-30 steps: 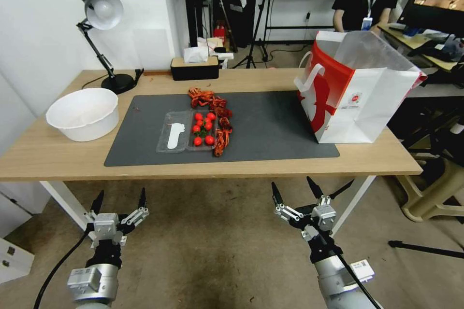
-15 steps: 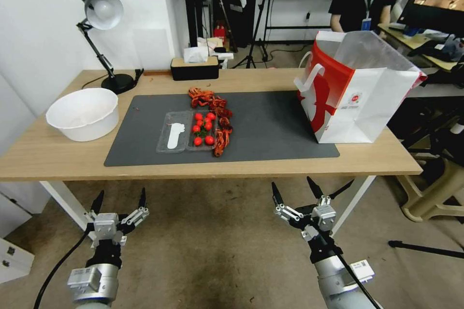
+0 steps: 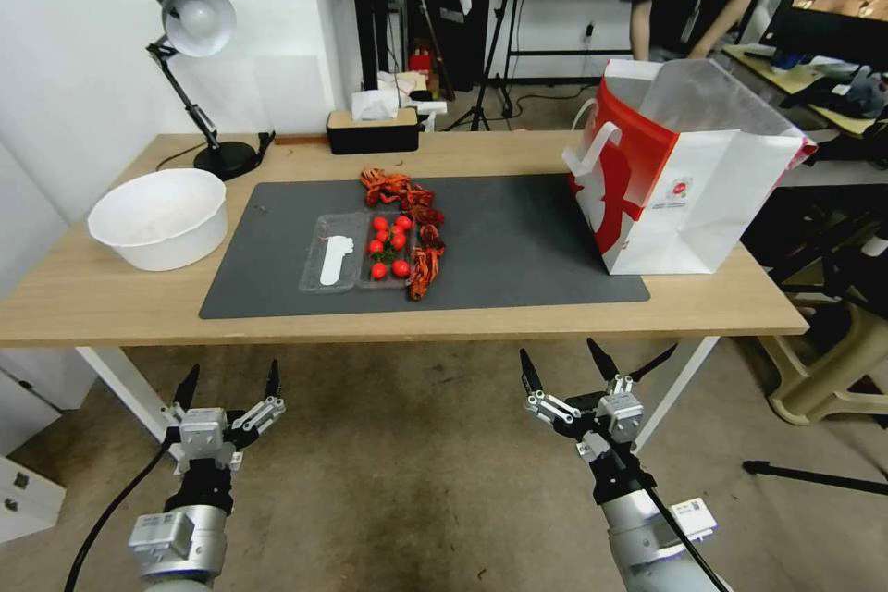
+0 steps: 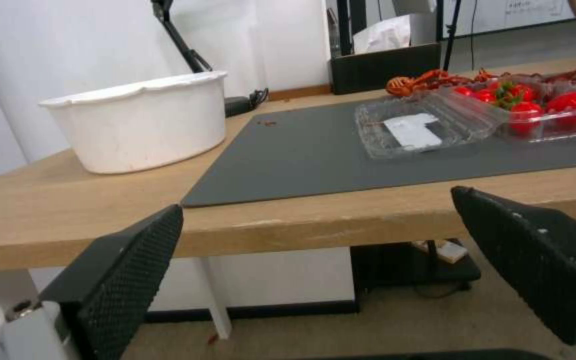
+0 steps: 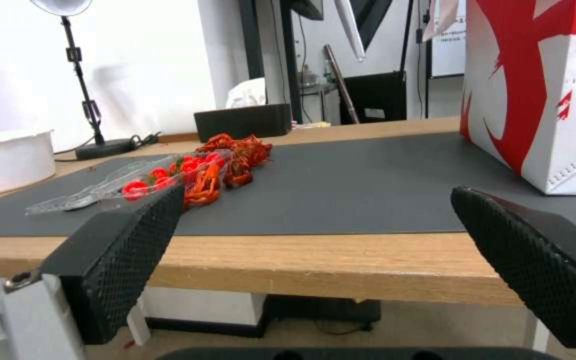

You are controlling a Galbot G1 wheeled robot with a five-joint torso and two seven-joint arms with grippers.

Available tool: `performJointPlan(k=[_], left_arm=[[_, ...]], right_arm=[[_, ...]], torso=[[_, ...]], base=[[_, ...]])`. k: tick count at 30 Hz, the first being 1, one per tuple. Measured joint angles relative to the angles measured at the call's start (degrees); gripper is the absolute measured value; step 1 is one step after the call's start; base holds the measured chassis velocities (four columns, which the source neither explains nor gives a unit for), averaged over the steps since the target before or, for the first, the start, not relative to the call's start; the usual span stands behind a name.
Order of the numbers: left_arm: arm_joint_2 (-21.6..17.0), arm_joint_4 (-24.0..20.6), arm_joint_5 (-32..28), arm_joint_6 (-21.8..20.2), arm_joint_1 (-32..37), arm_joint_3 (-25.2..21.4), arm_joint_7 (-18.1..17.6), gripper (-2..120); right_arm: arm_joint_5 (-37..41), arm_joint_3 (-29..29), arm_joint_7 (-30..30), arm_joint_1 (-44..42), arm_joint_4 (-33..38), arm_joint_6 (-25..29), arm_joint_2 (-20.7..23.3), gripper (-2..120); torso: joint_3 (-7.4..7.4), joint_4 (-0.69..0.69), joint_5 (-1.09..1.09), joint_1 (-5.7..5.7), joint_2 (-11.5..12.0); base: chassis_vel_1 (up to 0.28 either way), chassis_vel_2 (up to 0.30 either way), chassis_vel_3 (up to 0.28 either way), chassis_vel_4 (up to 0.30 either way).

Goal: Pick up the trash from the table and place it into the takeout bag.

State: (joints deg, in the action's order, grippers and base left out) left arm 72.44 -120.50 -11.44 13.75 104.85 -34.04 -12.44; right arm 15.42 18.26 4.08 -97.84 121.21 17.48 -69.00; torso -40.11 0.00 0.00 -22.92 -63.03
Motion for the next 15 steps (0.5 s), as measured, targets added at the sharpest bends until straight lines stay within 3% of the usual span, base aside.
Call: performJointPlan(k=[15], left_arm=[[0.0, 0.0, 0.0, 0.0, 0.0, 0.0, 0.0, 100]], right_arm=[[0.0, 0.0, 0.0, 0.0, 0.0, 0.0, 0.0, 100]], torso=[[0.0, 0.0, 0.0, 0.0, 0.0]], base=[[0.0, 0.0, 0.0, 0.0]])
